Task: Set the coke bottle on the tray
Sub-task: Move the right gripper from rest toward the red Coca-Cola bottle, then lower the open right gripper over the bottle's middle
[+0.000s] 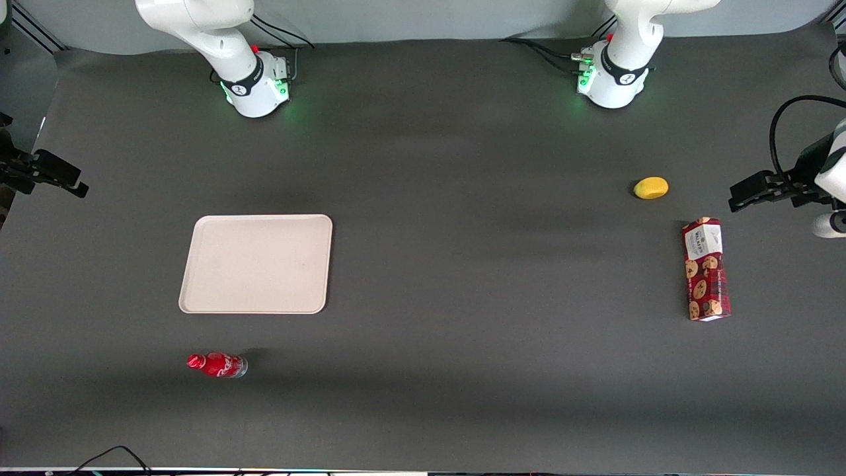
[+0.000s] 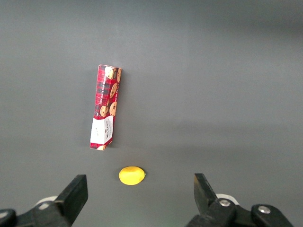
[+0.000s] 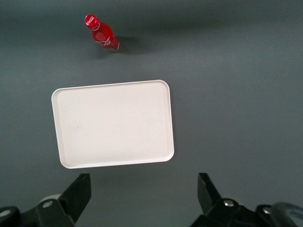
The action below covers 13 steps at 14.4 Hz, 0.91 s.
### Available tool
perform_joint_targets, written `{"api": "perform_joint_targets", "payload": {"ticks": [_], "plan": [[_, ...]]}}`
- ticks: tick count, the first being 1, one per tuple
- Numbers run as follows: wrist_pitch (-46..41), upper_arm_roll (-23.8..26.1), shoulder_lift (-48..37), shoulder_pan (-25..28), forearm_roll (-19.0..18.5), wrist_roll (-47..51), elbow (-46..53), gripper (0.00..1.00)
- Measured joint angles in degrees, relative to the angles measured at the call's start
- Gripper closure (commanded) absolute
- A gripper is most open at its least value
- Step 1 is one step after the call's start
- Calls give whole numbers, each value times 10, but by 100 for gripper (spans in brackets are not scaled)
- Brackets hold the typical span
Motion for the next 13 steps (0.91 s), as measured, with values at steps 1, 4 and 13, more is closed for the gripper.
{"api": "perform_joint_targets", "payload": {"ticks": [1, 4, 13], "plan": [[7, 0, 12, 2, -2, 0, 8, 0], [39, 1, 82, 8, 3, -6, 53, 0], [170, 5, 296, 34, 63, -67, 130, 0]]}}
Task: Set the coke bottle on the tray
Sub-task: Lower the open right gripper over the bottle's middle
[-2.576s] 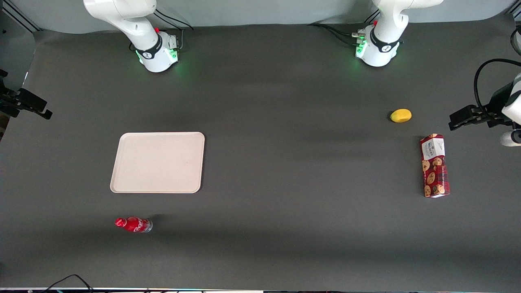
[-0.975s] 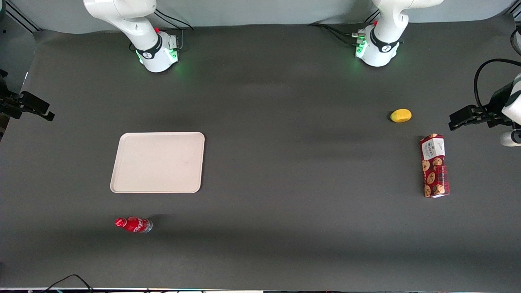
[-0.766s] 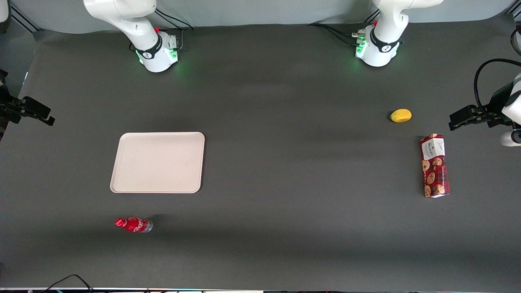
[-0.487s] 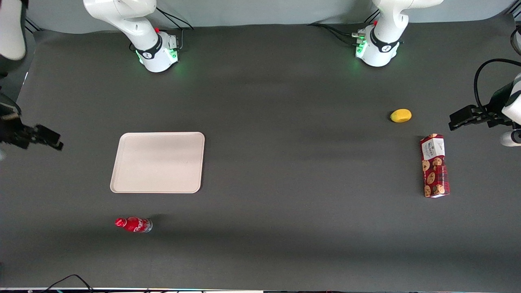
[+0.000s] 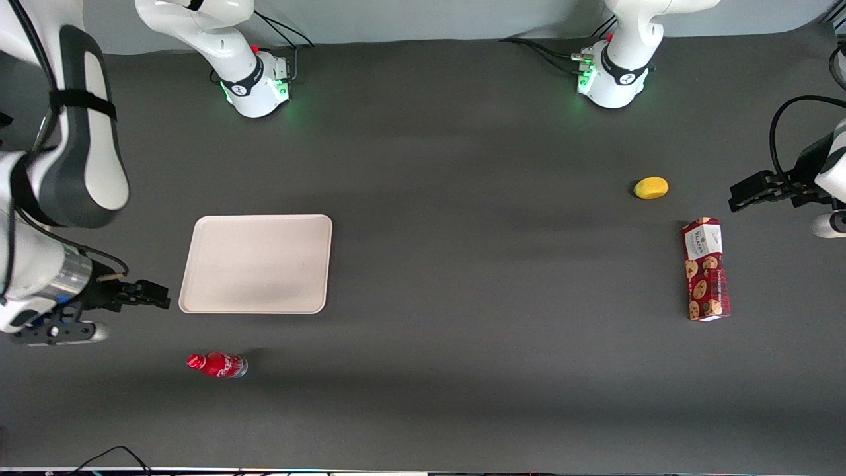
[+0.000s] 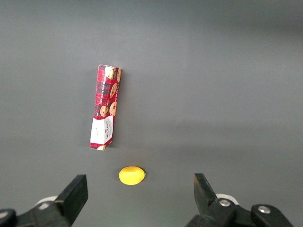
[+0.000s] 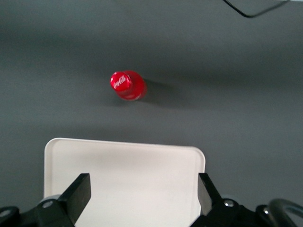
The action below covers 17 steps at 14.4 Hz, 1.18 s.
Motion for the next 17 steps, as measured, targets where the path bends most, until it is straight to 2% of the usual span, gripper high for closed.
{"api": "perform_joint_targets", "payload": {"ticks": [4, 10, 14, 17], "plan": [[9, 1, 64, 4, 24, -26, 49, 0], [45, 1, 135, 19, 26, -41, 89, 0], [66, 0, 164, 18, 51, -67, 98, 0], [66, 0, 177, 18, 53, -81, 117, 0]]}}
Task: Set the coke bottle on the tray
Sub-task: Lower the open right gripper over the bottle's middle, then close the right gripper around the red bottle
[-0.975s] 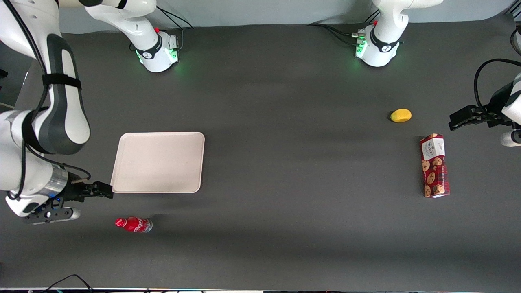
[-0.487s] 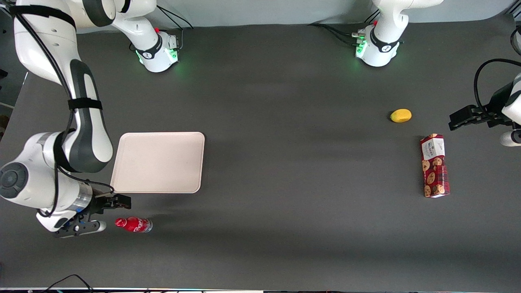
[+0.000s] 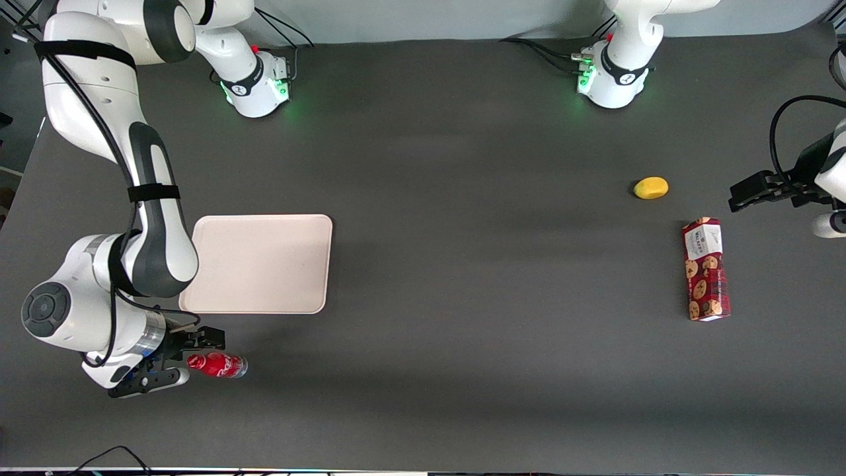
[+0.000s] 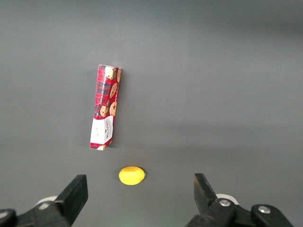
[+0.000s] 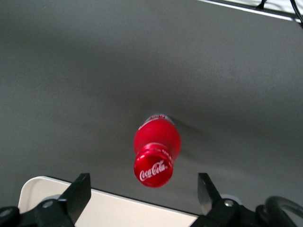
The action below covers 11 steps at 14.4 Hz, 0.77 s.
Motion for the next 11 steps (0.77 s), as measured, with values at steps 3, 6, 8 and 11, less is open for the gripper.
{"api": "perform_joint_targets", "payload": {"ticks": [3, 6, 8, 11], "plan": [[0, 0, 12, -2, 0, -6, 15, 0], [0, 0, 28, -4, 1, -7, 23, 0], [0, -1, 37, -4, 3, -7, 31, 0], [0, -1, 39, -4, 4, -7, 38, 0]]}}
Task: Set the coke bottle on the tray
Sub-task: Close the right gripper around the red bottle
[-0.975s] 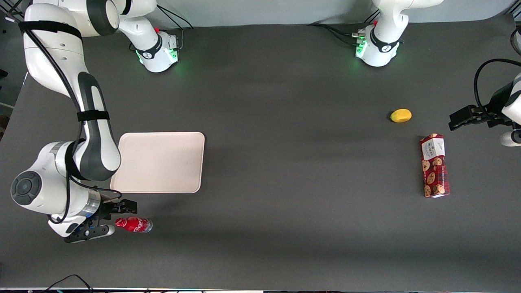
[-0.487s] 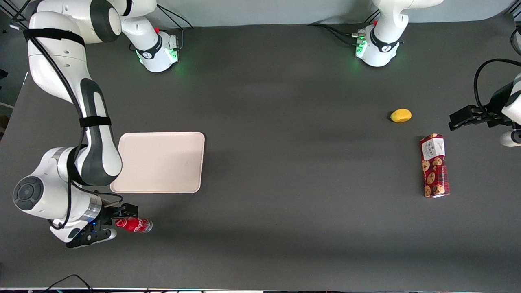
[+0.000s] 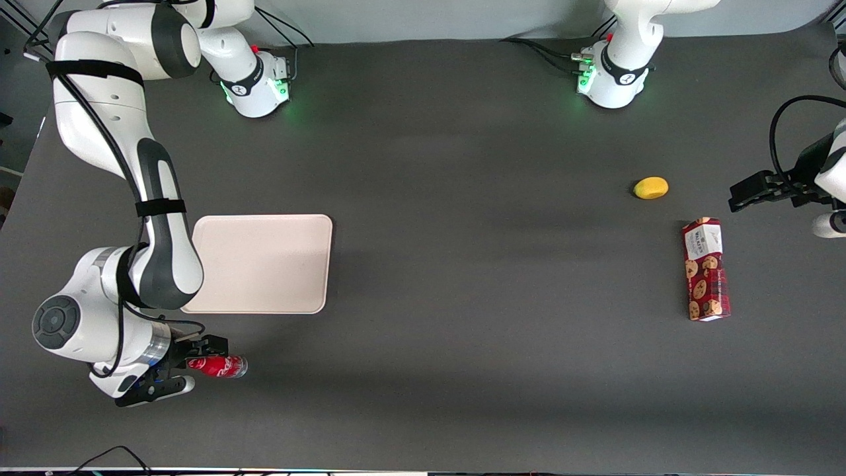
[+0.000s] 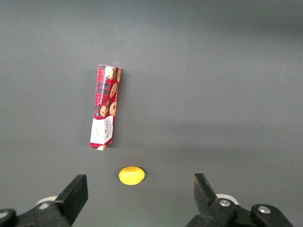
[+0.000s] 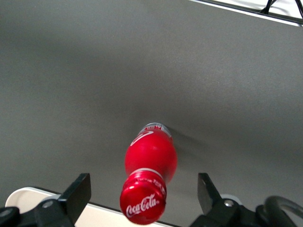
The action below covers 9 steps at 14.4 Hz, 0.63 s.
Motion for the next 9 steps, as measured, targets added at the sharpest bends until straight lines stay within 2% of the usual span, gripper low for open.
{"api": "perform_joint_targets", "payload": {"ticks": [2, 3, 8, 9], "plan": [[0, 0, 0, 0, 0, -2, 2, 0], [0, 0, 0, 0, 0, -2, 3, 15], [0, -2, 1, 0, 0, -31, 3, 17], [0, -2, 1, 0, 0, -33, 3, 22]]}}
